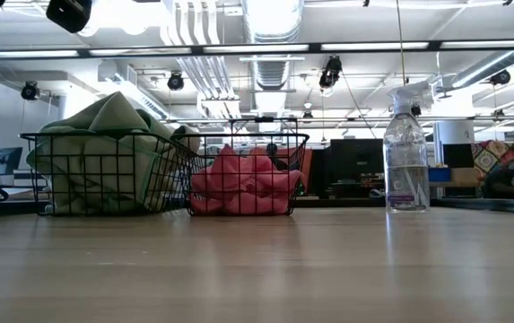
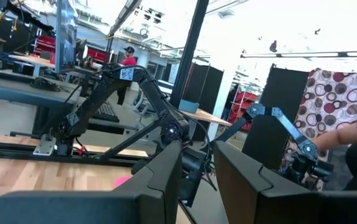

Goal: Sort microfiber towel by color & place in baskets
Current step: Put the pink microfiber cloth into the right wire basket

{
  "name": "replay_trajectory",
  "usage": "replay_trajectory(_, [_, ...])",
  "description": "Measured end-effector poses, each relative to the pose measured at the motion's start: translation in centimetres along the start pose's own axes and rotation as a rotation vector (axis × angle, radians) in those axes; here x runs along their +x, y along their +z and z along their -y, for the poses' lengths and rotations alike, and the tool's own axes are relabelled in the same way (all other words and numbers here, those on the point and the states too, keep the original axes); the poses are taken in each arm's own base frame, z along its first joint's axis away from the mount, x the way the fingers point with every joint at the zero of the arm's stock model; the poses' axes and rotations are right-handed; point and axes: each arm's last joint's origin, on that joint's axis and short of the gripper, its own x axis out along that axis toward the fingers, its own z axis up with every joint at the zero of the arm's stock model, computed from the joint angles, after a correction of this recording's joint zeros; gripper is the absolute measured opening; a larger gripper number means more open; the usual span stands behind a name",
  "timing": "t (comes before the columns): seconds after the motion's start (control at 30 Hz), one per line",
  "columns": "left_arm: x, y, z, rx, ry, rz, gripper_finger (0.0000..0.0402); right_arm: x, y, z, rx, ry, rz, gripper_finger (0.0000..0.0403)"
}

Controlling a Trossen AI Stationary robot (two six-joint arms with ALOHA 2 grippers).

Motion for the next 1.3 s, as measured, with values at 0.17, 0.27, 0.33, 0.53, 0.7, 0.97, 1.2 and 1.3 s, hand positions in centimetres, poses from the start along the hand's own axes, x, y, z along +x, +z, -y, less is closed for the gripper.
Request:
replay_trajectory(0.17, [0.0, 0.0, 0.0, 0.0, 0.0, 0.0, 0.008, -2.4, 2.0, 1.1, 0.052, 0.002, 0.082, 0.0011])
replay_trajectory(0.27, [0.0, 0.0, 0.0, 0.0, 0.0, 0.0, 0.008, -5.8, 2.8, 2.4, 0.106, 0.021, 0.23, 0.001])
replay_trajectory(0.33, [0.0, 0.0, 0.0, 0.0, 0.0, -0.002, 0.008, -8.2, 3.1, 3.6, 0.149, 0.034, 0.349, 0.001])
replay_trajectory(0.53, [0.0, -0.1, 0.0, -0.001, 0.003, -0.008, 0.008, -16.4, 3.6, 8.1, 0.295, 0.155, 0.827, 0.001])
replay_trajectory(0.7, [0.0, -0.1, 0.0, 0.02, 0.002, -0.009, 0.008, -22.2, 3.3, 11.4, 0.385, 0.29, 1.214, 0.0009])
replay_trajectory(0.97, [0.0, -0.1, 0.0, 0.039, 0.003, -0.012, 0.008, -28.5, 5.0, 13.0, 0.307, 0.379, 1.546, 0.0012])
replay_trajectory(1.2, [0.0, -0.1, 0.0, 0.095, 0.004, -0.014, 0.008, -30.6, 9.4, 14.3, 0.212, 0.345, 1.599, 0.0012])
replay_trajectory(1.3, [0.0, -0.1, 0.0, 0.122, 0.004, -0.015, 0.008, -30.5, 11.7, 15.2, 0.174, 0.347, 1.546, 0.0012])
